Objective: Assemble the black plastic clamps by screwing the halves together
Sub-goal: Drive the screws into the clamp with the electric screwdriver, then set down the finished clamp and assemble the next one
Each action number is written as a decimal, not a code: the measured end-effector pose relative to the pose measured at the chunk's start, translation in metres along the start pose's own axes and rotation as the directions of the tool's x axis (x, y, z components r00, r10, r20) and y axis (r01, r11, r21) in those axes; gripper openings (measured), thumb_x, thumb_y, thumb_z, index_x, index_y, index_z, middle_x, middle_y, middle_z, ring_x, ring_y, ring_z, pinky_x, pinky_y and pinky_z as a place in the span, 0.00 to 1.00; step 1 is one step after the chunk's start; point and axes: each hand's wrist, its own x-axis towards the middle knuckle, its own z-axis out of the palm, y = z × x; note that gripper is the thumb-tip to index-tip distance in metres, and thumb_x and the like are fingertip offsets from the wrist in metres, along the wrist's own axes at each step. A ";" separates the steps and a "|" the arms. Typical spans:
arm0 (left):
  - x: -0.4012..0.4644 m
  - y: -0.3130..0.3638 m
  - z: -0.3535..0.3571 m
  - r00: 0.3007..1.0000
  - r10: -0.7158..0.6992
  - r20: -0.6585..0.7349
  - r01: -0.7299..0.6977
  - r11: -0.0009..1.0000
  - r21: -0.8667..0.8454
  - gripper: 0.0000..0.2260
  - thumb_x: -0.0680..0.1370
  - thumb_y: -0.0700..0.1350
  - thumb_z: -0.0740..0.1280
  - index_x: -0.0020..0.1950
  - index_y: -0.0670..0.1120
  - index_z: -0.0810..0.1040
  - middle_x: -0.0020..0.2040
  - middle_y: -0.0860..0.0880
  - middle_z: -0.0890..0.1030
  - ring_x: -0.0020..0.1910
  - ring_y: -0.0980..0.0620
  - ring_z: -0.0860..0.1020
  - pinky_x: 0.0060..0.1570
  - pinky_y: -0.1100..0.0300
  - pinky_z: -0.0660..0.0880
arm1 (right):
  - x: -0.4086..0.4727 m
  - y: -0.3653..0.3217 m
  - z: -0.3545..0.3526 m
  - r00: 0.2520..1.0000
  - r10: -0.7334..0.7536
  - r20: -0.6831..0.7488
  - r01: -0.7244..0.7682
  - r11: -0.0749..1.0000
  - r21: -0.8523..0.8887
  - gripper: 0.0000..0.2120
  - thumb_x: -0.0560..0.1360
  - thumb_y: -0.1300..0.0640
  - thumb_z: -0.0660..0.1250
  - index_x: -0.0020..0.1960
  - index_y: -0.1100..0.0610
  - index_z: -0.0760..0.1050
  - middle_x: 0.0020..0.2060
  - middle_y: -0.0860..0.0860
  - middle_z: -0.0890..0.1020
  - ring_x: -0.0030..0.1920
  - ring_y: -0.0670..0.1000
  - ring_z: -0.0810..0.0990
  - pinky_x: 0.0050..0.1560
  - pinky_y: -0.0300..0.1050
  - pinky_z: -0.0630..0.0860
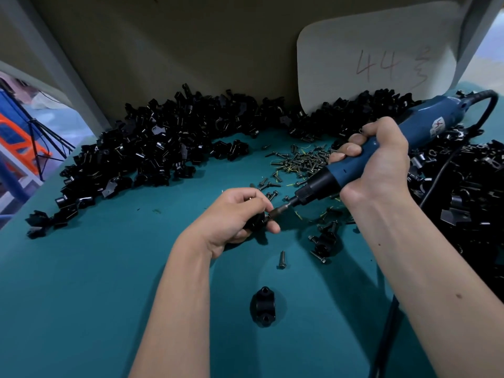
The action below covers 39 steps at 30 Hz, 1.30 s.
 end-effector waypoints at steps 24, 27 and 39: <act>0.005 0.000 -0.002 0.993 -0.114 -0.016 0.083 0.802 -0.592 0.10 0.84 0.46 0.59 0.46 0.43 0.68 0.35 0.43 0.78 0.19 0.58 0.60 0.13 0.68 0.57 | 0.013 0.029 -0.033 0.989 -0.029 0.143 0.146 0.212 -0.966 0.22 0.77 0.44 0.73 0.51 0.64 0.78 0.32 0.54 0.79 0.28 0.52 0.79 0.34 0.47 0.77; 0.005 -0.001 -0.001 0.994 -0.107 -0.029 0.069 0.797 -0.600 0.14 0.85 0.50 0.60 0.45 0.42 0.69 0.36 0.41 0.79 0.20 0.58 0.62 0.14 0.68 0.58 | 0.013 0.028 -0.035 0.976 -0.082 0.202 0.212 0.136 -0.968 0.15 0.79 0.48 0.73 0.46 0.61 0.81 0.25 0.51 0.80 0.21 0.46 0.78 0.29 0.43 0.75; 0.000 0.001 0.009 0.994 0.047 -0.095 -0.096 0.775 -0.624 0.10 0.76 0.31 0.69 0.55 0.38 0.75 0.50 0.39 0.81 0.37 0.51 0.78 0.32 0.65 0.75 | 0.010 0.003 -0.029 0.808 -0.249 0.533 0.380 -0.471 -0.796 0.05 0.76 0.49 0.74 0.45 0.49 0.81 0.43 0.49 0.82 0.50 0.56 0.78 0.49 0.49 0.77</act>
